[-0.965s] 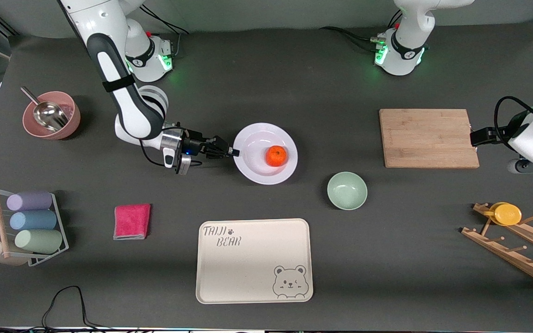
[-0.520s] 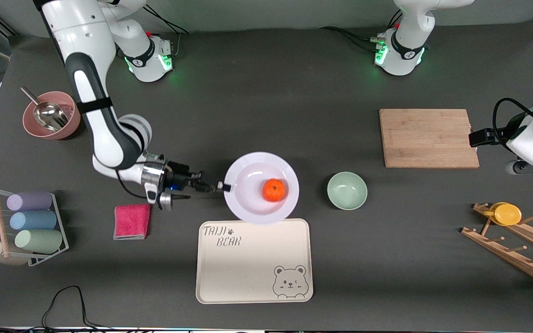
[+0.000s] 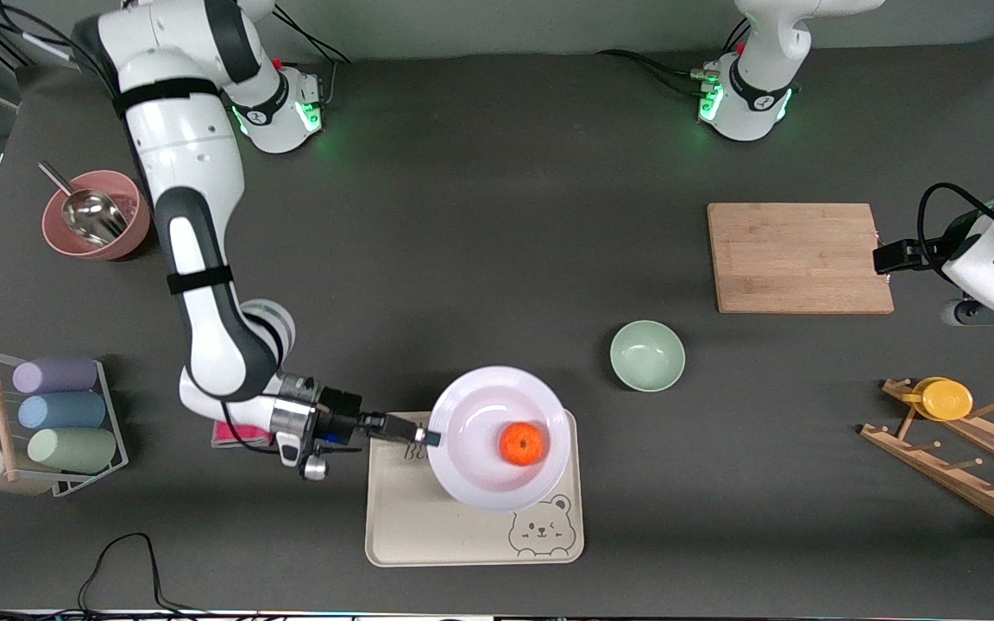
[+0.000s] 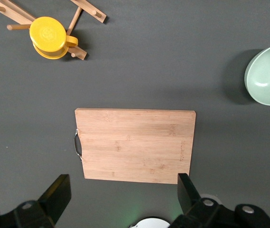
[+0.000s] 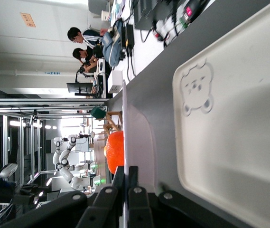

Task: Place orange and plate with both arms
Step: 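Slide the plate with the orange onto the bear tray with the right gripper, then settle the plate on the tray and open the right gripper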

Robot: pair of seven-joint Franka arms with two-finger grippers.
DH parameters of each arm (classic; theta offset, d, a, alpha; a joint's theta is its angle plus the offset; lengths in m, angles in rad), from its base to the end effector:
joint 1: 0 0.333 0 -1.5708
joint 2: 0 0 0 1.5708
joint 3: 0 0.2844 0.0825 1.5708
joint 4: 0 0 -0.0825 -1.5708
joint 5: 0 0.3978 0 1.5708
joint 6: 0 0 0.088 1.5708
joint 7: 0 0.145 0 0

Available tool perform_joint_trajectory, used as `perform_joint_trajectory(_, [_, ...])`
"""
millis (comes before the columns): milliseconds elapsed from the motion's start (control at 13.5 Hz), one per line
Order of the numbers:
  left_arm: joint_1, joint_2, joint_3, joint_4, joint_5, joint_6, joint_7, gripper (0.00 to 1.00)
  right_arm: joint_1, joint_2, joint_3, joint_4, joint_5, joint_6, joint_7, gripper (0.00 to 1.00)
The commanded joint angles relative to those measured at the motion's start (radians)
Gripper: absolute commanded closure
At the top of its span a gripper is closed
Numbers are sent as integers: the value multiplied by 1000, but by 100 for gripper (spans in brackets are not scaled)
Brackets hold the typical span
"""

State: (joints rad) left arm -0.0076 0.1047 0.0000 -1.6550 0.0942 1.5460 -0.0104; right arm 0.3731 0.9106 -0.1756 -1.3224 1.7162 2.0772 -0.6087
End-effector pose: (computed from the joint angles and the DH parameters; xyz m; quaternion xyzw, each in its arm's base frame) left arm 0.5734 0.0095 0.4538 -0.9932 0.0025 0.1061 0.0479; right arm 0.7215 0.2602 0.1774 -0.8056 0.0845 -0.0810 0.5807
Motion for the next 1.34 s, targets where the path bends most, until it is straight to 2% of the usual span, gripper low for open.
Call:
perform_joint_trajectory(0, [-2,-8,2,-8,-4,-1,17,0,-48,166,10,222,-9,-35,46,100])
perform_joint_trajectory(297, [-2,-7,2,-8,-4,-3,17,0,-71,287,13,367,-6,-23,47,100])
perform_joint_trajectory(816, [-2,-5,2,-8,-4,-4,17,0,-68,320,10,364,-17,-14,37,100])
perform_joint_trajectory(891, [-2,-4,2,-8,-4,-4,17,0,-68,318,10,358,-27,-16,47,89])
perform_joint_trajectory(965, [-2,-5,2,-8,-4,-4,17,0,-69,318,8,356,-59,-16,46,25])
perform_joint_trajectory(1039, [-3,-4,2,-8,-4,-4,17,0,-71,317,7,356,-105,-16,47,0])
perform_joint_trajectory(1262, [-3,-4,2,-8,-4,-4,17,0,-72,306,4,357,-180,-19,50,0])
